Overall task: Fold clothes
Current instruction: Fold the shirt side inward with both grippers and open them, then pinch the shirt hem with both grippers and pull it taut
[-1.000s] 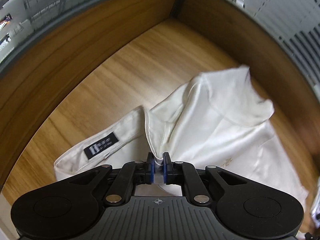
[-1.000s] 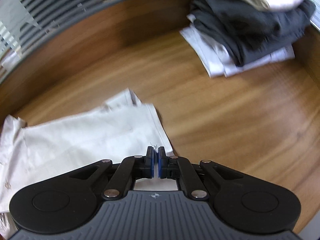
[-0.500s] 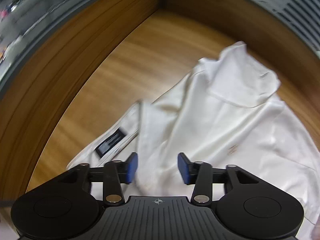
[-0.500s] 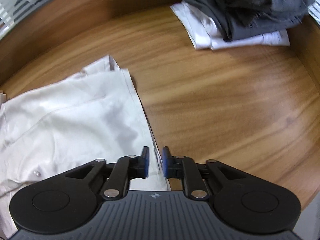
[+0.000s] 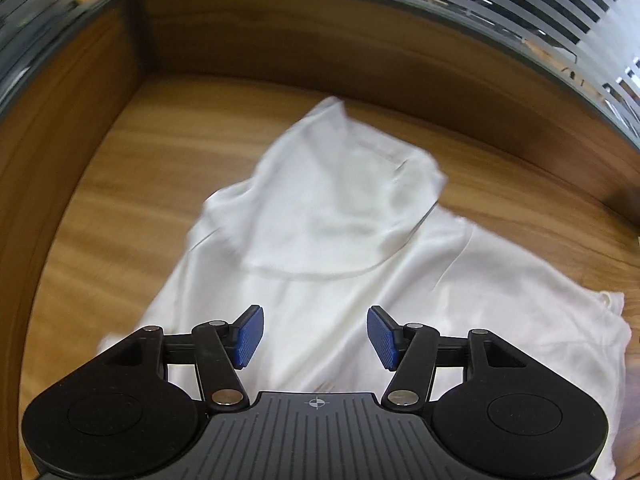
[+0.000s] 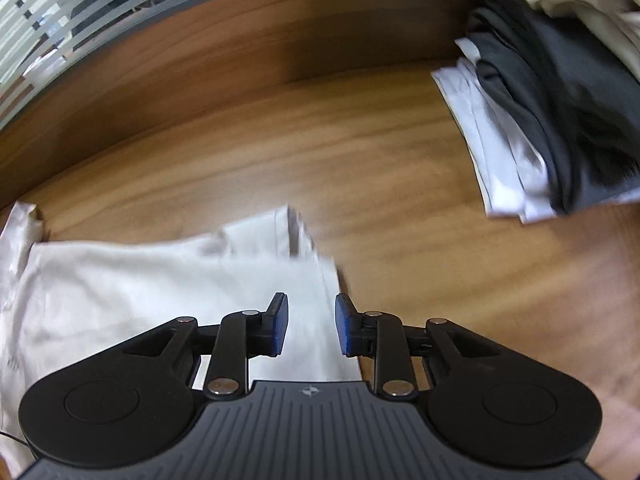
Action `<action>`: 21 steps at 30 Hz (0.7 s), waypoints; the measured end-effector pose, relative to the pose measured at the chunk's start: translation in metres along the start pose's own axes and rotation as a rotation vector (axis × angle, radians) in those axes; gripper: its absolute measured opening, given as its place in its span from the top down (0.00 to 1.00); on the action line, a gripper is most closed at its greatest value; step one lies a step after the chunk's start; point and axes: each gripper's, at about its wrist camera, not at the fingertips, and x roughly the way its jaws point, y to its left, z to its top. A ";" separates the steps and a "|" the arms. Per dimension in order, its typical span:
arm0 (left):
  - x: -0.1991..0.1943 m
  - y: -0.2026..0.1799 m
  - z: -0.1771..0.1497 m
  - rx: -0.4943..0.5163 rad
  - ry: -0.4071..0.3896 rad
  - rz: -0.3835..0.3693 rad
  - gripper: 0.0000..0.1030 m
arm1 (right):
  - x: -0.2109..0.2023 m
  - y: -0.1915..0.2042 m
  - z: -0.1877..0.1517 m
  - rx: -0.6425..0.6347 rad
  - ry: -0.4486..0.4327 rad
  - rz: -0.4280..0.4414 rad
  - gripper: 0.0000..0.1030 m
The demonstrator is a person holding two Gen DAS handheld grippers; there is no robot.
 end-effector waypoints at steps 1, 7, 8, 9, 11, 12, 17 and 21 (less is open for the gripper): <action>0.006 -0.006 0.007 0.006 0.000 -0.002 0.41 | 0.006 0.002 0.007 -0.003 0.000 -0.002 0.71; 0.040 -0.037 0.041 0.043 -0.004 -0.021 0.38 | 0.045 0.018 0.038 -0.074 0.054 0.011 0.66; 0.045 -0.042 0.046 0.051 -0.006 -0.028 0.37 | 0.051 0.021 0.041 -0.083 0.067 0.012 0.66; 0.050 -0.047 0.051 0.060 -0.010 -0.034 0.35 | 0.055 0.023 0.043 -0.088 0.075 0.015 0.66; 0.057 -0.055 0.059 0.073 -0.022 -0.057 0.33 | 0.062 0.027 0.046 -0.099 0.091 0.021 0.66; 0.061 -0.059 0.062 0.077 -0.027 -0.066 0.32 | 0.066 0.029 0.047 -0.104 0.099 0.024 0.66; 0.078 -0.072 0.071 0.093 -0.025 -0.072 0.31 | 0.069 0.030 0.048 -0.113 0.101 0.031 0.64; 0.086 -0.079 0.072 0.126 -0.022 -0.040 0.75 | 0.067 0.031 0.047 -0.123 0.089 0.034 0.83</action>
